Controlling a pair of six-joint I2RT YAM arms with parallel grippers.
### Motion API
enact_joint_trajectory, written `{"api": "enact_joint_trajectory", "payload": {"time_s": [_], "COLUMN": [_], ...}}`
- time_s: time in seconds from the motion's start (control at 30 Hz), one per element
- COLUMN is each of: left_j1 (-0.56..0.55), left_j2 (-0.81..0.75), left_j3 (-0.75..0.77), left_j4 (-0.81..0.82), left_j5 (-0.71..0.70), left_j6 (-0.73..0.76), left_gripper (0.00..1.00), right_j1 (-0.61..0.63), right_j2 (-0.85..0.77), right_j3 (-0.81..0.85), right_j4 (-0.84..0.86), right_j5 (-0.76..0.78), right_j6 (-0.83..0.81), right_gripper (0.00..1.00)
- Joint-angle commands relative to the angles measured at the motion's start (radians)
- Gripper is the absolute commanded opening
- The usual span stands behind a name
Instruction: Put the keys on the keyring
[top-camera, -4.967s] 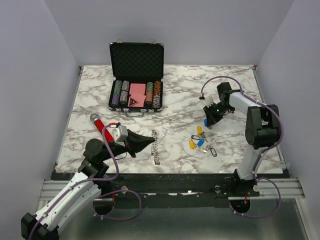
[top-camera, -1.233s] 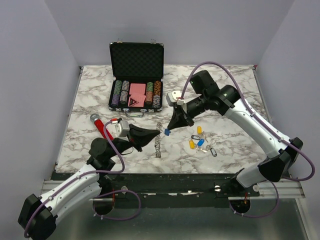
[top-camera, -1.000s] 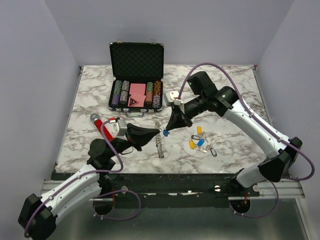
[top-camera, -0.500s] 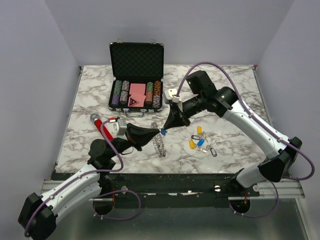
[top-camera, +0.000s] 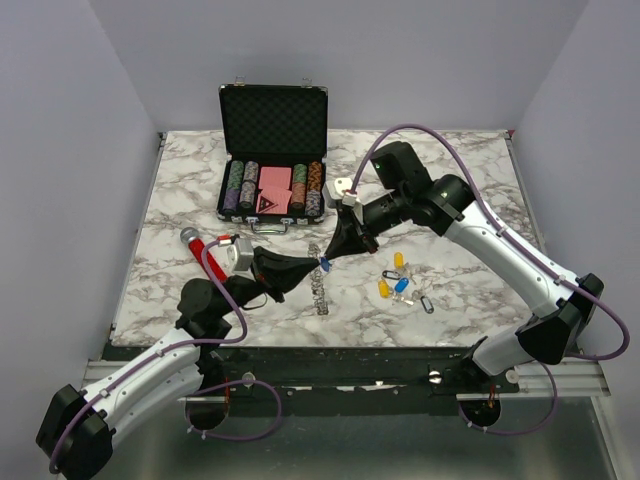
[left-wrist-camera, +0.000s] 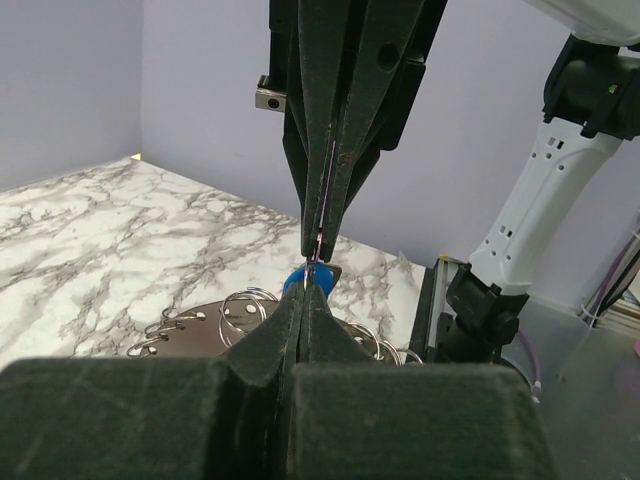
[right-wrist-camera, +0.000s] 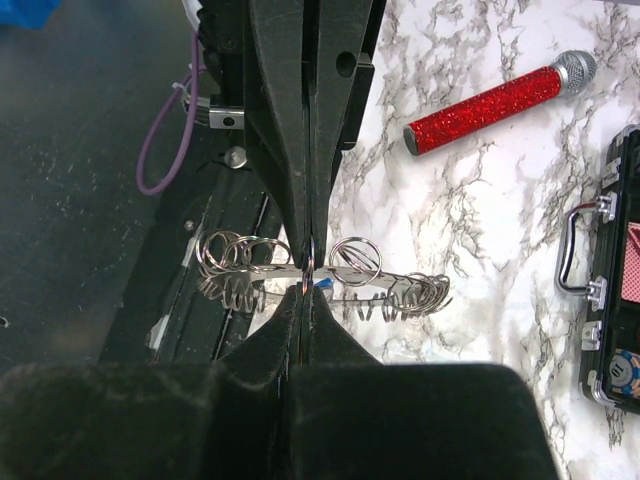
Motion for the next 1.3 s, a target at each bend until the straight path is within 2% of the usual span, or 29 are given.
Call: {"api": "enact_joint_trajectory", "payload": {"time_s": [0.0, 1.27], "left_j1": [0.001, 0.001], "left_j2": [-0.005, 0.014], "left_j3": [-0.01, -0.022], "left_j4": [0.063, 0.123], "left_j5": [-0.023, -0.008], "left_j6": [-0.014, -0.038], "left_gripper": [0.0, 0.0], "right_j1": [0.012, 0.032], "right_j2": [0.005, 0.009], "right_j3": [-0.001, -0.031], "right_j4": [0.029, 0.063], "right_j5": [0.035, 0.071], "right_j6": [0.031, 0.059], "right_gripper": [0.01, 0.01]}}
